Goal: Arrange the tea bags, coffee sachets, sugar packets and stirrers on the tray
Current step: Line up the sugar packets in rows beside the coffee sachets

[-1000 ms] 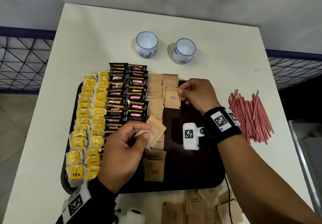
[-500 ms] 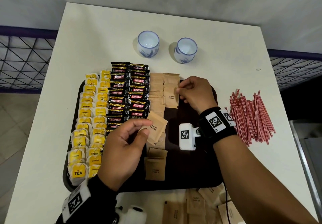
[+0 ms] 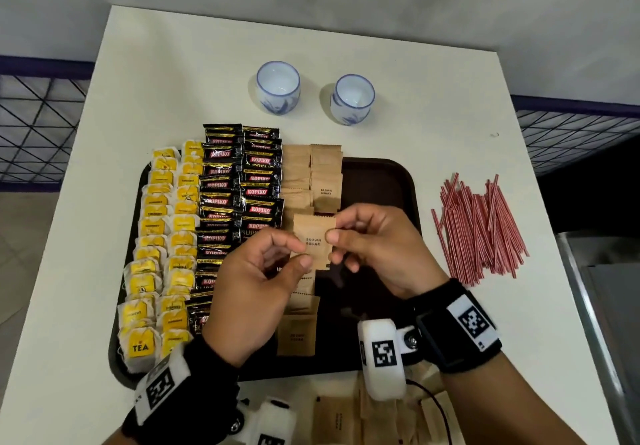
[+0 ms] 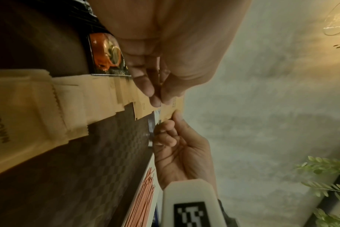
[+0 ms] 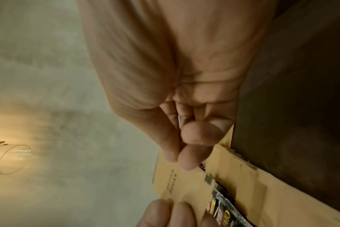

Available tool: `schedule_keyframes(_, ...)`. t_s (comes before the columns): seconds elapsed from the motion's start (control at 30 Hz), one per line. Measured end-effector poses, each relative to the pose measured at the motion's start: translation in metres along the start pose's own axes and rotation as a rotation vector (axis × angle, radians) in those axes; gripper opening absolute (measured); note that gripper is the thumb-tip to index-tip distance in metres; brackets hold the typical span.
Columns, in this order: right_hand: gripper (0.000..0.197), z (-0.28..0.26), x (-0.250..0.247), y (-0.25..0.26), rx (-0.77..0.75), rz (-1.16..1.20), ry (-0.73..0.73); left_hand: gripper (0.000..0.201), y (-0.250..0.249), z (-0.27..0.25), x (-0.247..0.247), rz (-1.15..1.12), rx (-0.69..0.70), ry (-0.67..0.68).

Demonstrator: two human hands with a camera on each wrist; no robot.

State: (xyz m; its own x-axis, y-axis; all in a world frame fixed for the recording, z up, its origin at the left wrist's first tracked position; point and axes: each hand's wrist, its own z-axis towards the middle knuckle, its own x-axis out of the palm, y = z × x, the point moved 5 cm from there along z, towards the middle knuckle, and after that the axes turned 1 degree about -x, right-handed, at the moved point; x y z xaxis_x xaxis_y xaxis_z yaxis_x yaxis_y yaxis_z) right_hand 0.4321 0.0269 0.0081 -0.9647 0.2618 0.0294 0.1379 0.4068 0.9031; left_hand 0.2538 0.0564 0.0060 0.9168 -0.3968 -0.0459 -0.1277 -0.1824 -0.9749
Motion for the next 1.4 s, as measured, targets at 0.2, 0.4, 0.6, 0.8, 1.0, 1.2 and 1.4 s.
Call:
schedule_keyframes(0.2, 0.009, 0.014, -0.03, 0.003, -0.023, -0.074, -0.122, 0.019, 0.002, -0.004, -0.003, 0.058, -0.008, -0.01)
schedule_keyframes(0.4, 0.013, 0.054, -0.052, -0.013, 0.086, -0.235, -0.244, 0.02, 0.01, -0.01, -0.013, 0.095, -0.017, -0.038)
schedule_keyframes(0.6, 0.009, 0.072, -0.038, -0.016, 0.077, -0.279, -0.279, 0.025, 0.018, -0.016, -0.019, 0.133, -0.027, -0.024)
schedule_keyframes(0.8, 0.007, 0.074, -0.035, -0.012, 0.045, -0.357, -0.309, 0.026, 0.018, -0.018, -0.02, 0.122, -0.025, -0.022)
schedule_keyframes(1.0, 0.007, 0.045, -0.046, -0.003, 0.059, -0.224, -0.36, 0.023, 0.011, -0.022, -0.018, 0.125, -0.024, -0.004)
schedule_keyframes(1.2, 0.008, -0.066, -0.093, -0.035, 0.11, -0.17, -0.479, 0.022, 0.01, -0.036, 0.0, 0.154, -0.091, 0.169)
schedule_keyframes(1.4, 0.031, -0.188, -0.139, -0.103, 0.279, -0.476, -0.502, 0.026, 0.029, -0.078, 0.027, 0.498, -0.079, 0.541)
